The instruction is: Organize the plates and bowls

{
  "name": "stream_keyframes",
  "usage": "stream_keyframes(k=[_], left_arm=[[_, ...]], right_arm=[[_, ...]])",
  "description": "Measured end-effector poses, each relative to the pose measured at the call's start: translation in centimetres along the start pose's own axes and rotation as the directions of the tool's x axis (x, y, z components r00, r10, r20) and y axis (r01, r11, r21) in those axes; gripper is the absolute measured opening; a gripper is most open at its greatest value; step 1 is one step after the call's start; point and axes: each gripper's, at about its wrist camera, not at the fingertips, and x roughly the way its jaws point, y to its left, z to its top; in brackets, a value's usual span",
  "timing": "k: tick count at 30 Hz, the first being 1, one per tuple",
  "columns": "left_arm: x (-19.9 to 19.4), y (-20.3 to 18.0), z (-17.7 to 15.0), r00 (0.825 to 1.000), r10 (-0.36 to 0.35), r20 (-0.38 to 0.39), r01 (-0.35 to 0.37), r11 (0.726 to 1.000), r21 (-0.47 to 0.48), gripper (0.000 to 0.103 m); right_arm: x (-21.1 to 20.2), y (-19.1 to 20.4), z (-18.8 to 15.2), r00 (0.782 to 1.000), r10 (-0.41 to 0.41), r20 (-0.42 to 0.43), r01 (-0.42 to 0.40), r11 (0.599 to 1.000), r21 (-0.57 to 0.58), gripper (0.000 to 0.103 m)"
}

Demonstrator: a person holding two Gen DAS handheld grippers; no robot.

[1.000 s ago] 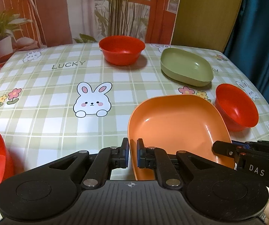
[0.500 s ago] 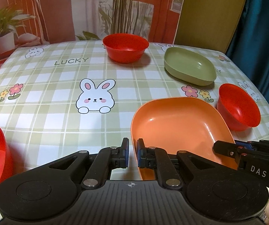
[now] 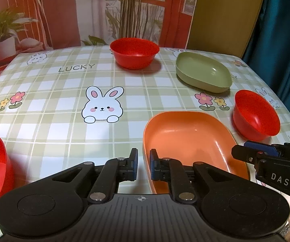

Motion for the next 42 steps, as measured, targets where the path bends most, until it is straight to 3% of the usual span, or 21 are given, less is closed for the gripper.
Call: stream_keyframes(k=[15, 22, 32, 37, 42], left_arm=[[0.9, 0.1, -0.7, 1.000, 0.008, -0.012, -0.008, 1.000, 0.006, 0.015], [-0.3, 0.1, 0.0, 1.000, 0.000, 0.029, 0.000, 1.000, 0.010, 0.017], [-5.8, 1.0, 5.4, 0.980, -0.014, 0.197, 0.014, 1.000, 0.004, 0.017], [-8.5, 0.4, 8.4, 0.956, -0.026, 0.293, 0.016, 0.999, 0.039, 0.017], [-9.3, -0.1, 10.4, 0.943, -0.032, 0.331, 0.015, 0.998, 0.053, 0.017]], right_arm=[[1.6, 0.0, -1.2, 0.999, -0.024, -0.048, 0.024, 1.000, -0.009, 0.022], [1.3, -0.2, -1.0, 0.999, -0.011, -0.038, 0.011, 1.000, 0.003, 0.022], [-2.1, -2.0, 3.0, 0.996, 0.004, 0.092, -0.007, 0.999, 0.041, 0.022], [-4.2, -3.9, 6.2, 0.981, -0.021, 0.193, 0.013, 0.999, 0.041, 0.022], [-5.2, -5.9, 8.6, 0.964, -0.058, 0.258, 0.051, 0.998, 0.036, 0.022]])
